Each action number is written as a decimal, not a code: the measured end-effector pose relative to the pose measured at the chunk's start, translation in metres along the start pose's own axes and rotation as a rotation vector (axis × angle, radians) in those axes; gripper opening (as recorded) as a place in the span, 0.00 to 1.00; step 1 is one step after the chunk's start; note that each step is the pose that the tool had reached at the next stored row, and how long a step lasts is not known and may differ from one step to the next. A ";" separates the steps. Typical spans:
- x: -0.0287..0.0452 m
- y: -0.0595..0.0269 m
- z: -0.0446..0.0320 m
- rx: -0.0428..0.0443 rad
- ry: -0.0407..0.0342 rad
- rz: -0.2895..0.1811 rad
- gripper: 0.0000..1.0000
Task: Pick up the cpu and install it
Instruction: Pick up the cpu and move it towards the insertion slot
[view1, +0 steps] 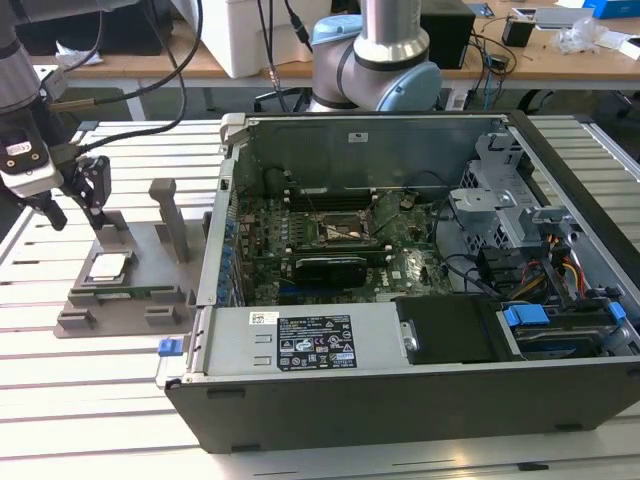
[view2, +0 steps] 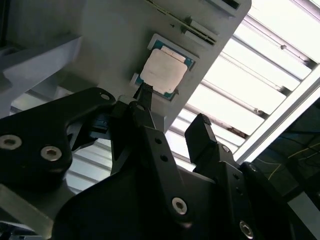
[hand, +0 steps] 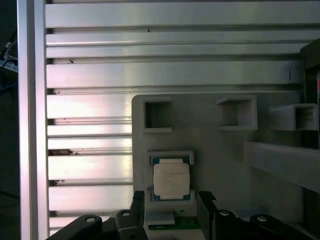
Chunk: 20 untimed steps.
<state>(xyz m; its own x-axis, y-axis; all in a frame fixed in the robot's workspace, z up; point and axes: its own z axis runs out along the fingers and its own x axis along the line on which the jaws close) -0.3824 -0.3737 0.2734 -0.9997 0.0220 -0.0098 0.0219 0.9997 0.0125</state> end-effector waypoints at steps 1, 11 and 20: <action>0.0000 0.0000 0.0010 0.0000 0.0001 0.000 0.54; 0.0002 -0.0002 0.0164 0.0000 0.0030 0.000 0.54; 0.0003 -0.0004 0.0286 0.0001 0.0039 0.000 0.54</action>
<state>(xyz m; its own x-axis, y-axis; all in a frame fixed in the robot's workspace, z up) -0.3824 -0.3737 0.2448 -0.9997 0.0220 -0.0058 0.0219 0.9997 0.0125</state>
